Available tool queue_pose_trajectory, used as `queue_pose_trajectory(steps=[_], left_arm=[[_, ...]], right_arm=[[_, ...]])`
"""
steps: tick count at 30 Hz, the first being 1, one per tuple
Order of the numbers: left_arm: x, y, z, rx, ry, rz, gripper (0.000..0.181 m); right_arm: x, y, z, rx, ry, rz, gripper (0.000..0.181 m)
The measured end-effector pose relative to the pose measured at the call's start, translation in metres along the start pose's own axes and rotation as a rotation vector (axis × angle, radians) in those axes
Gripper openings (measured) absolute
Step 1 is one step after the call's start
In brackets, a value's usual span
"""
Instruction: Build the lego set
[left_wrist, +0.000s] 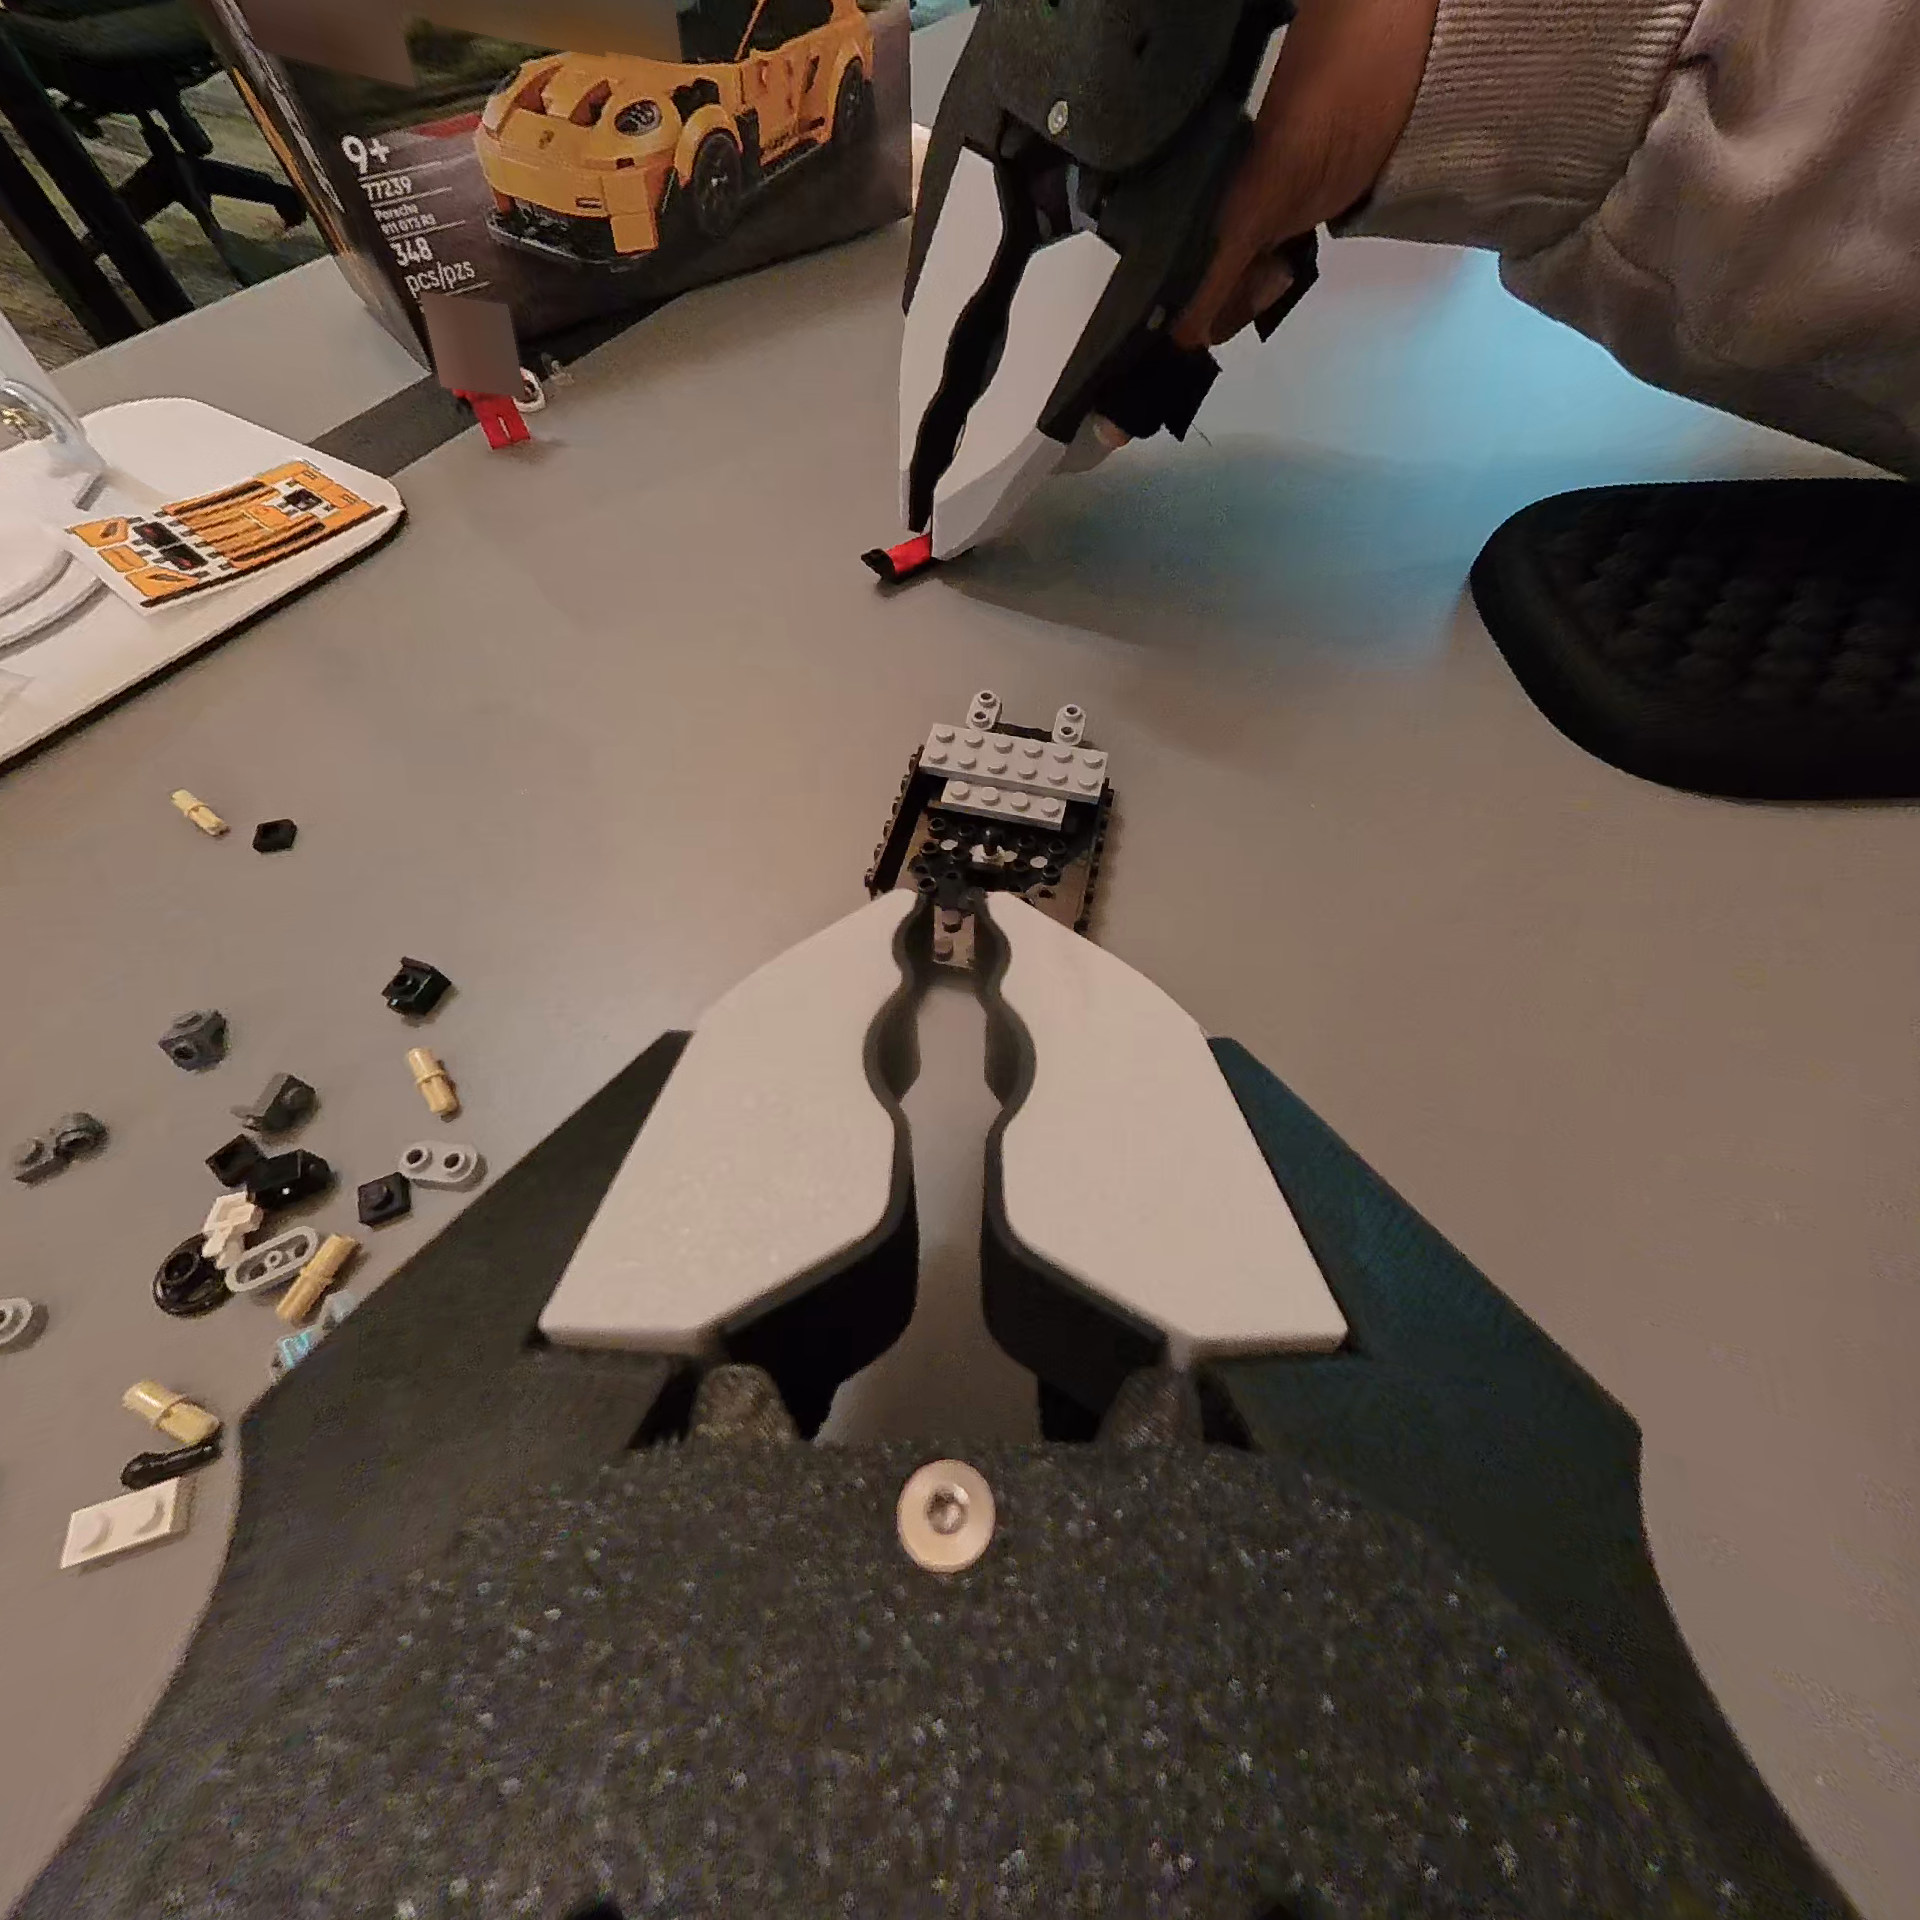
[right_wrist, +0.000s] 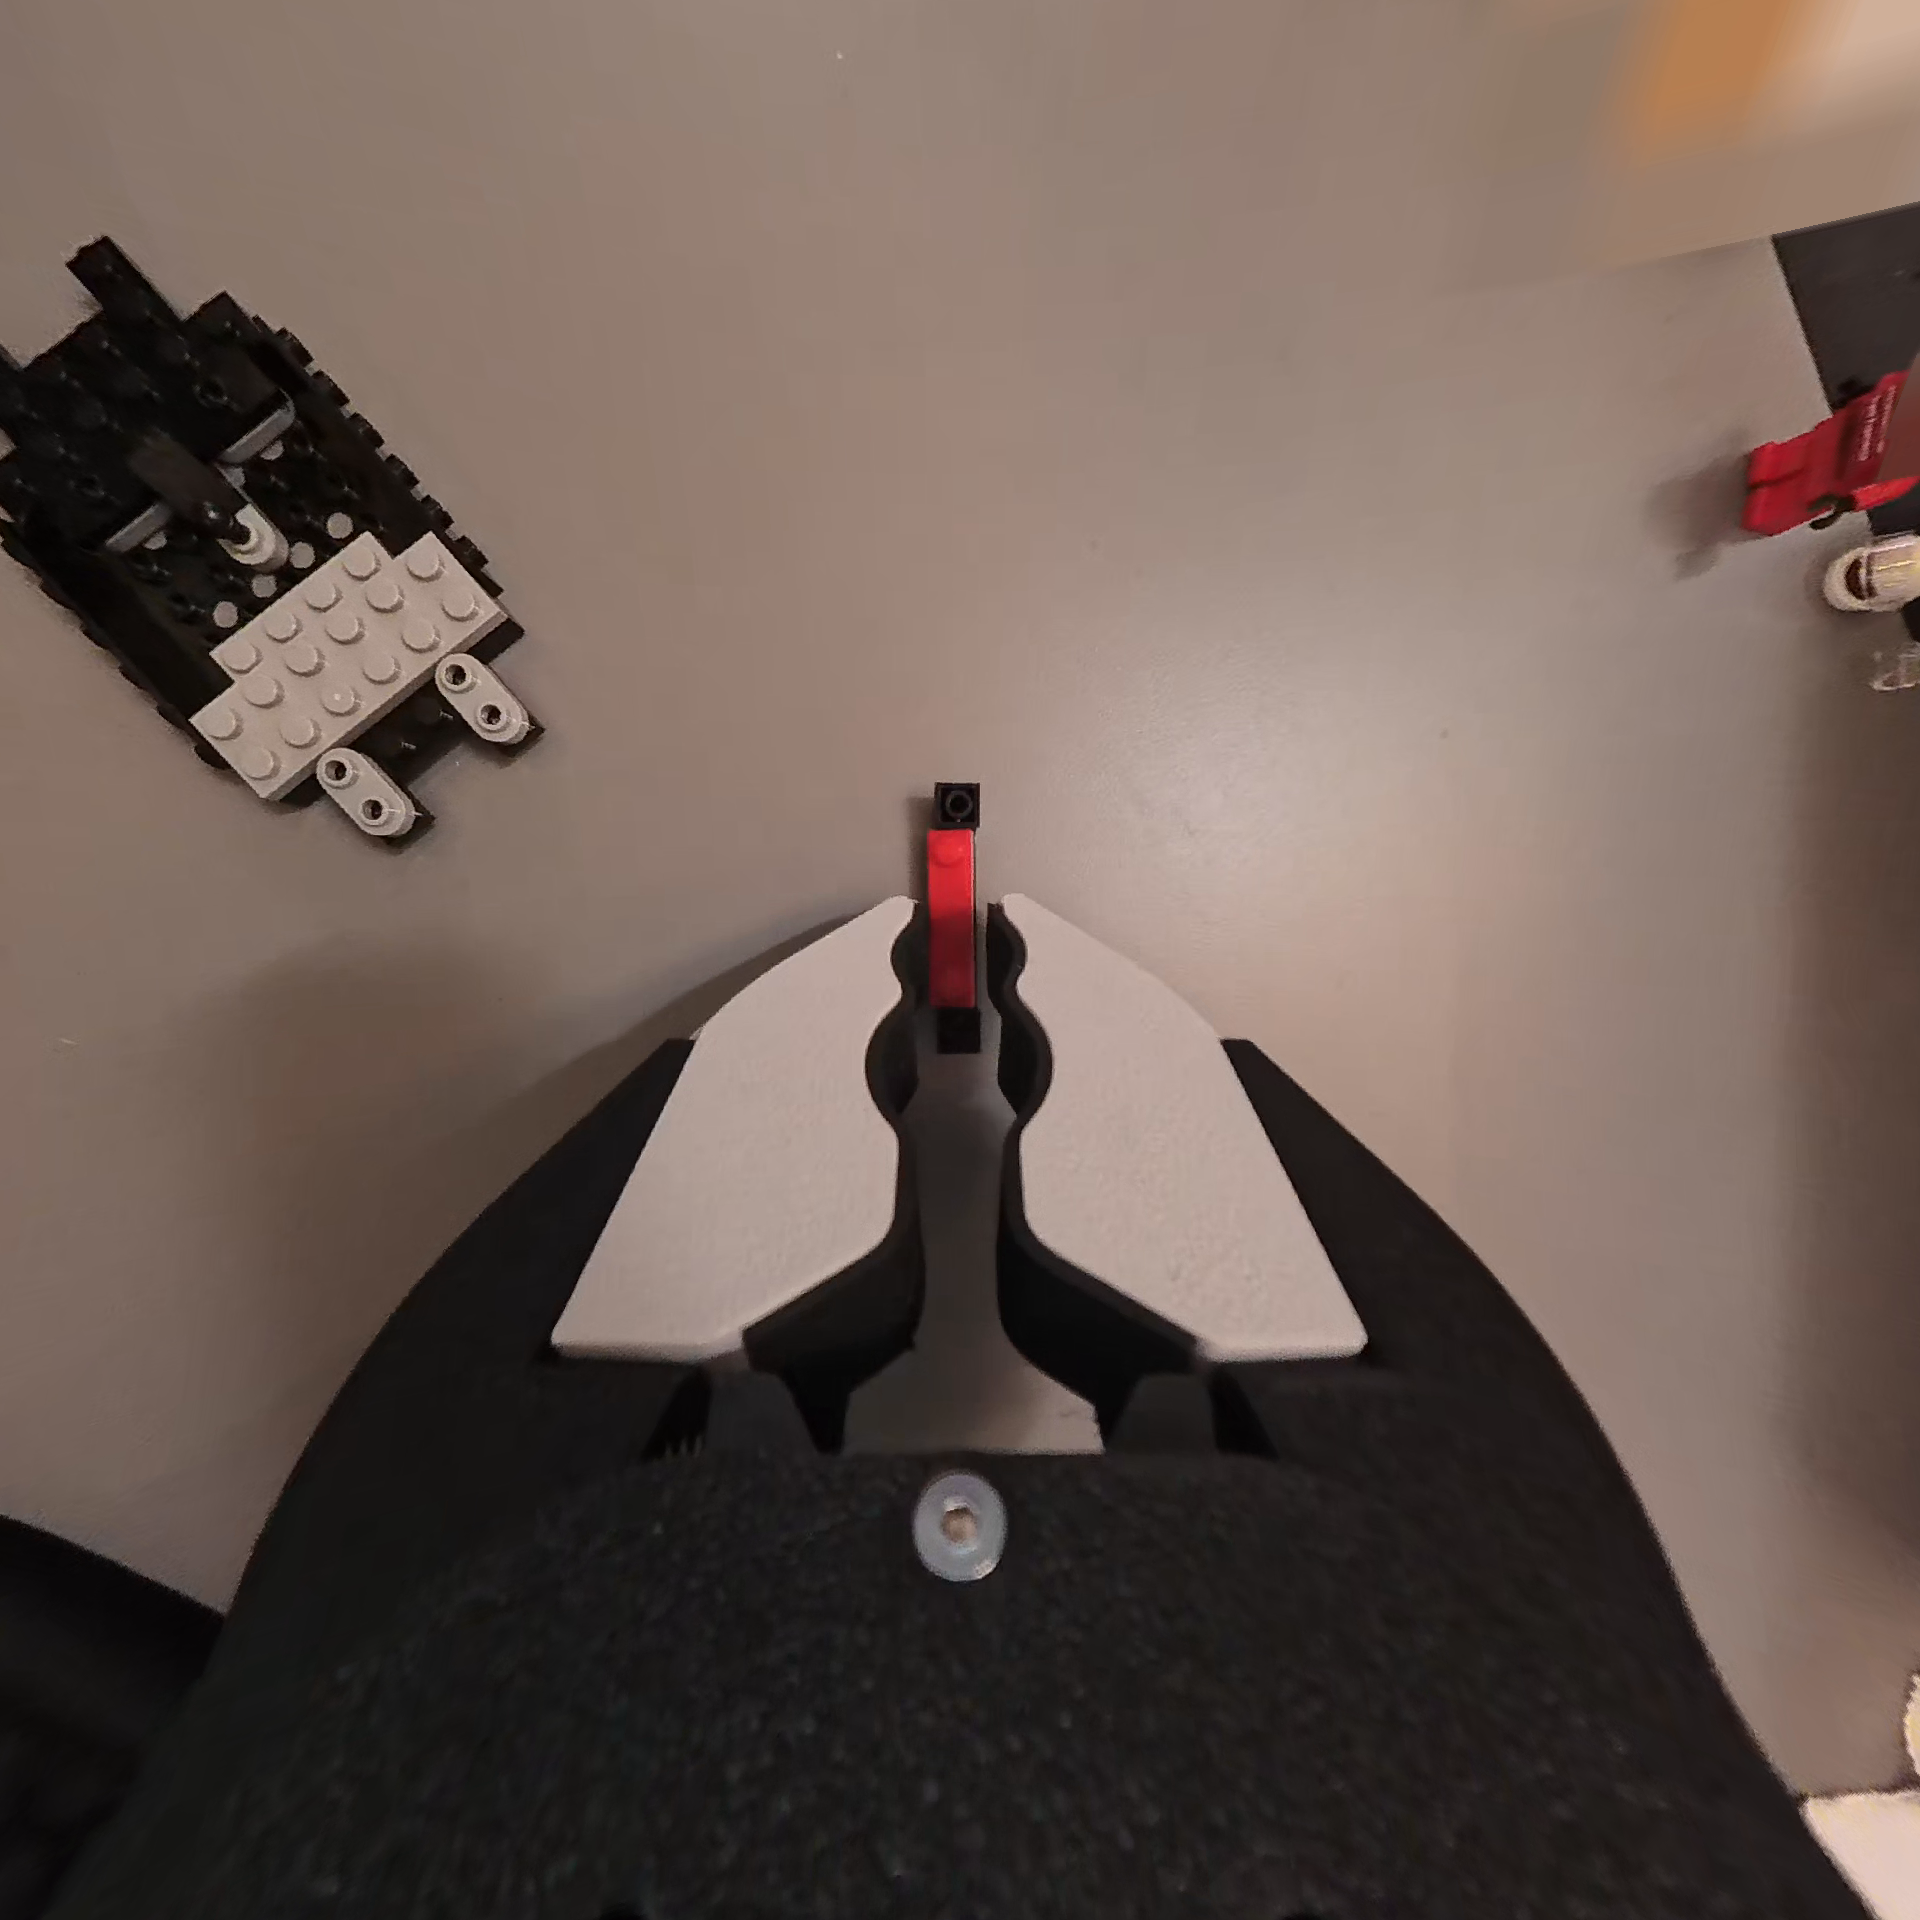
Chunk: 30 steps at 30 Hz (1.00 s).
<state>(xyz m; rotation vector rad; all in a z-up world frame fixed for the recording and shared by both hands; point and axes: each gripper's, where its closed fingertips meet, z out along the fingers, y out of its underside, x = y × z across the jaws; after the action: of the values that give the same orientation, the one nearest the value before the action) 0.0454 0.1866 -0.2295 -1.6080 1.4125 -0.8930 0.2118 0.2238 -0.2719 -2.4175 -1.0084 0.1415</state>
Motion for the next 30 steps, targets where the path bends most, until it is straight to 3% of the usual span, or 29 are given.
queue_pose_trajectory(steps=[20,25,30], left_arm=[[0.003,-0.001,-0.001,0.006,0.020,0.010,0.006],[0.002,-0.002,0.000,0.019,0.029,-0.027,0.007],[0.015,-0.021,0.001,0.123,0.133,-0.078,0.022]], right_arm=[[-0.005,0.003,0.004,-0.017,-0.119,0.047,0.011],[-0.029,-0.009,-0.007,0.083,-0.213,0.065,0.011],[-0.084,-0.046,-0.040,0.267,-0.373,0.011,0.010]])
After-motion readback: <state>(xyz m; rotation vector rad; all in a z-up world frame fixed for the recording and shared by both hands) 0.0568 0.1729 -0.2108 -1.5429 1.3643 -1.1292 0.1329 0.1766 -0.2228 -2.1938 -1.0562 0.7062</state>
